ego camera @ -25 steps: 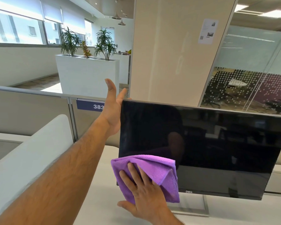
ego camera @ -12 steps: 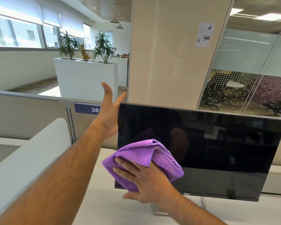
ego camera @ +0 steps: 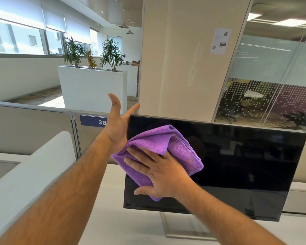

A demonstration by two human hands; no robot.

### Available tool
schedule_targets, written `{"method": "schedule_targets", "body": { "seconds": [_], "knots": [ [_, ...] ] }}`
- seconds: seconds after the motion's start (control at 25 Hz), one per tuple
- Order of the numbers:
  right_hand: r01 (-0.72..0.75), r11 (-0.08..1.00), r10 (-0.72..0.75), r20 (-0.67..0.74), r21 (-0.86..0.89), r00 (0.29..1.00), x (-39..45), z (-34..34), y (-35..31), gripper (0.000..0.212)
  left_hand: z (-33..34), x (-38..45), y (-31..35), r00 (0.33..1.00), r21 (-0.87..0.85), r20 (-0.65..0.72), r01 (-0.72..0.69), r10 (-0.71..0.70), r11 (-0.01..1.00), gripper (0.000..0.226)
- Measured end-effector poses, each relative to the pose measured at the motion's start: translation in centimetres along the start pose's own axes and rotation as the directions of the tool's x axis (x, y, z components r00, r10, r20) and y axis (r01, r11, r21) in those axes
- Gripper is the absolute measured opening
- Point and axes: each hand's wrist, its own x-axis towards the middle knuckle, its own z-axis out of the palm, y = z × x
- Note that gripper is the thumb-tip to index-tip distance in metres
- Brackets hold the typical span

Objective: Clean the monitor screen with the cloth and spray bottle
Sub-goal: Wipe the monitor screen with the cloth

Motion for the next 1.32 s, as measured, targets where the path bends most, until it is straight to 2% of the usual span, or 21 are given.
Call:
{"method": "schedule_targets", "body": {
  "seconds": [0.44,0.68,0.92,1.04,1.32],
  "knots": [
    [0.03,0.998,-0.033,-0.05,-0.063,0.998,1.3,-1.5,2.9,0.094,-0.6,0.2,0.4,0.995,0.021,0.096,0.032,-0.034,0.999,0.115],
    [0.001,0.997,-0.008,-0.095,-0.076,0.995,2.4,-2.8,3.8,0.093,-0.8,0.1,0.5,0.989,0.014,0.136,0.051,-0.052,0.999,0.115],
    [-0.107,0.991,0.094,-0.145,-0.086,0.985,3.2,-3.1,3.5,0.092,-0.9,0.2,0.2,0.991,-0.015,0.132,0.022,-0.02,1.0,0.116],
    [-0.206,0.977,0.193,-0.184,-0.05,0.964,2.7,-2.7,2.9,0.091,-0.9,0.2,0.0,0.993,-0.012,0.119,0.012,-0.011,1.0,0.116],
    [-0.523,0.852,0.518,-0.198,0.034,0.832,0.9,-1.3,0.5,0.09,-0.5,0.0,-0.1,0.994,-0.001,0.103,-0.024,0.024,1.0,0.112]
  ]
}}
